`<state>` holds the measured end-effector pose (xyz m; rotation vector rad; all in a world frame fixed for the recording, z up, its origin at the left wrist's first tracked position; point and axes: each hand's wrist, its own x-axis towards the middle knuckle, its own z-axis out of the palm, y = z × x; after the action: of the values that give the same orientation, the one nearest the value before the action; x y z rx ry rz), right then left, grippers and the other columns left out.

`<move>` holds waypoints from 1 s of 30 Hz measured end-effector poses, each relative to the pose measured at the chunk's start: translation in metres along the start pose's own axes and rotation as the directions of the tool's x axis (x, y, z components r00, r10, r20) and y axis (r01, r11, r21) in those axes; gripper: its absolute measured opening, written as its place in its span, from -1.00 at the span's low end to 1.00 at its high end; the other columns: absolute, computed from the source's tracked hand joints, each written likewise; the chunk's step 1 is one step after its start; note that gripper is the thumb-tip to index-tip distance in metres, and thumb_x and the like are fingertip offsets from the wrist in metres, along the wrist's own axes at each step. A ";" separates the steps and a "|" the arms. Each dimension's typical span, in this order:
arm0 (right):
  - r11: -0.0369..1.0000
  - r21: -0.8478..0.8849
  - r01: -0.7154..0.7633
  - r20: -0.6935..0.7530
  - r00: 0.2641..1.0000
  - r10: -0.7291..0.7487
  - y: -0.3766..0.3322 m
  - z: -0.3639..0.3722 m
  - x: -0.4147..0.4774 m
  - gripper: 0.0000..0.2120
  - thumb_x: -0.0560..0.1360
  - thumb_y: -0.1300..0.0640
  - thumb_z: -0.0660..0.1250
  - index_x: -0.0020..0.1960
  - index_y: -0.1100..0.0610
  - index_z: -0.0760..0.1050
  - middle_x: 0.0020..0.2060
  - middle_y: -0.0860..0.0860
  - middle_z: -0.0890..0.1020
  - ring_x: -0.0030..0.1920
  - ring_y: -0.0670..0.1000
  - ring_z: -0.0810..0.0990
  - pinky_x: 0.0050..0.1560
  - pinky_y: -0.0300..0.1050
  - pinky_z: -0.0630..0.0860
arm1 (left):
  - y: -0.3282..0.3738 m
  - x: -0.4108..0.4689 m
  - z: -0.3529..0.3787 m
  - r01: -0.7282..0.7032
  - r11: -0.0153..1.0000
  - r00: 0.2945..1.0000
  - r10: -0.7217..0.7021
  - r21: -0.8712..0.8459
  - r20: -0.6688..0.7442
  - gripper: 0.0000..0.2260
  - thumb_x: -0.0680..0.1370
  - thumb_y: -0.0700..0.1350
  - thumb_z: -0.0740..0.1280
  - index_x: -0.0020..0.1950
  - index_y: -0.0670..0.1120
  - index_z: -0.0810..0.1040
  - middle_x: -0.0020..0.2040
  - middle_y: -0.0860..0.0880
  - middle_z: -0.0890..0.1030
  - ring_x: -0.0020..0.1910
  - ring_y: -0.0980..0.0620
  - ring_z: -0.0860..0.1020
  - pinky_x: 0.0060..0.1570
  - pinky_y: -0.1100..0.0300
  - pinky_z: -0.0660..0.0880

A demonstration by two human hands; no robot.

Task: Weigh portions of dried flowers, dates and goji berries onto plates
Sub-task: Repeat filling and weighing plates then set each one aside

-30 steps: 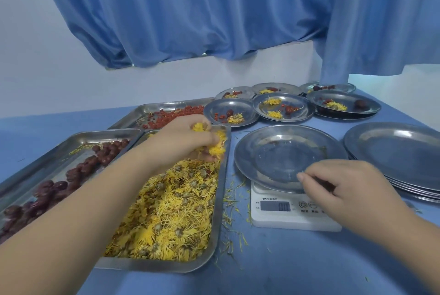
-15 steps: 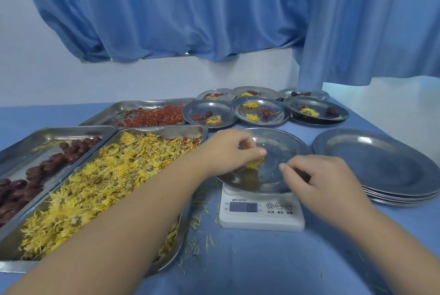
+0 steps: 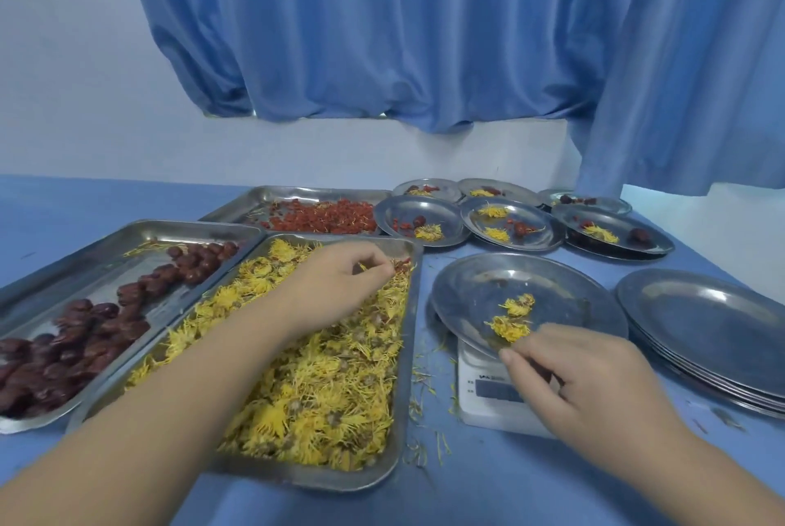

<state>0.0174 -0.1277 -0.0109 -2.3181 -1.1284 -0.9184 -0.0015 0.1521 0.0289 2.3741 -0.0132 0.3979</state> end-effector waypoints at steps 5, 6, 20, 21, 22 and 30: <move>0.997 -0.047 0.067 0.011 0.998 -0.066 -0.022 0.014 0.014 -0.58 0.54 -0.06 0.12 -0.44 0.08 0.38 -0.53 -0.06 0.36 -0.50 -0.01 0.38 -0.54 -0.12 0.38 | -0.041 -0.007 -0.029 0.114 0.993 0.987 -0.110 0.031 -0.114 -0.85 0.61 0.06 0.25 -0.08 0.10 0.58 -0.17 0.20 0.59 -0.35 0.30 0.50 -0.34 0.31 0.34; 0.997 -0.050 0.063 0.013 0.998 -0.062 -0.025 0.018 0.017 -0.58 0.53 -0.06 0.12 -0.45 0.08 0.37 -0.53 -0.06 0.36 -0.50 -0.01 0.39 -0.55 -0.12 0.38 | -0.050 -0.007 -0.036 0.131 0.990 0.982 -0.122 0.059 -0.142 -0.86 0.61 0.04 0.25 -0.07 0.09 0.58 -0.15 0.20 0.58 -0.29 0.29 0.49 -0.31 0.29 0.34; 0.995 -0.093 0.036 -0.094 0.995 -0.044 -0.021 0.040 0.024 -0.60 0.54 0.00 0.15 -0.42 0.08 0.49 -0.47 -0.06 0.41 -0.44 0.04 0.45 -0.51 -0.09 0.41 | -0.176 -0.003 -0.131 0.422 0.655 0.860 -0.509 0.627 -0.048 -0.58 0.47 -0.38 0.21 0.24 -0.09 0.62 0.21 -0.10 0.62 0.12 -0.06 0.54 0.23 0.02 0.46; 0.996 -0.084 0.033 -0.099 0.994 -0.041 -0.020 0.039 0.024 -0.60 0.54 0.00 0.15 -0.41 0.08 0.51 -0.47 -0.06 0.42 -0.43 0.05 0.46 -0.50 -0.08 0.41 | -0.176 -0.003 -0.131 0.419 0.660 0.861 -0.508 0.624 -0.040 -0.57 0.45 -0.39 0.21 0.23 -0.09 0.63 0.19 -0.10 0.63 0.09 -0.05 0.54 0.22 0.03 0.47; 0.997 -0.076 0.028 -0.103 0.994 -0.036 -0.019 0.039 0.023 -0.60 0.55 0.00 0.15 -0.40 0.08 0.52 -0.46 -0.06 0.42 -0.42 0.05 0.47 -0.49 -0.06 0.40 | -0.177 -0.004 -0.131 0.420 0.672 0.865 -0.499 0.610 -0.046 -0.57 0.45 -0.40 0.22 0.21 -0.08 0.64 0.17 -0.10 0.64 0.07 -0.04 0.54 0.20 0.04 0.48; 0.999 -0.041 -0.016 -0.089 0.996 0.012 -0.020 0.034 0.021 -0.59 0.55 -0.03 0.13 -0.41 0.05 0.49 -0.46 -0.09 0.41 -0.41 0.01 0.45 -0.41 -0.10 0.34 | -0.165 -0.013 -0.132 0.467 0.790 0.883 -0.392 0.398 -0.259 -0.90 0.54 -0.10 0.34 -0.04 -0.06 0.65 -0.01 -0.03 0.66 -0.09 0.01 0.57 -0.04 0.11 0.49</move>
<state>0.0240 -0.0841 -0.0186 -2.2913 -1.0648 -1.0380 -0.0307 0.3611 0.0080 2.6807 0.7703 0.3992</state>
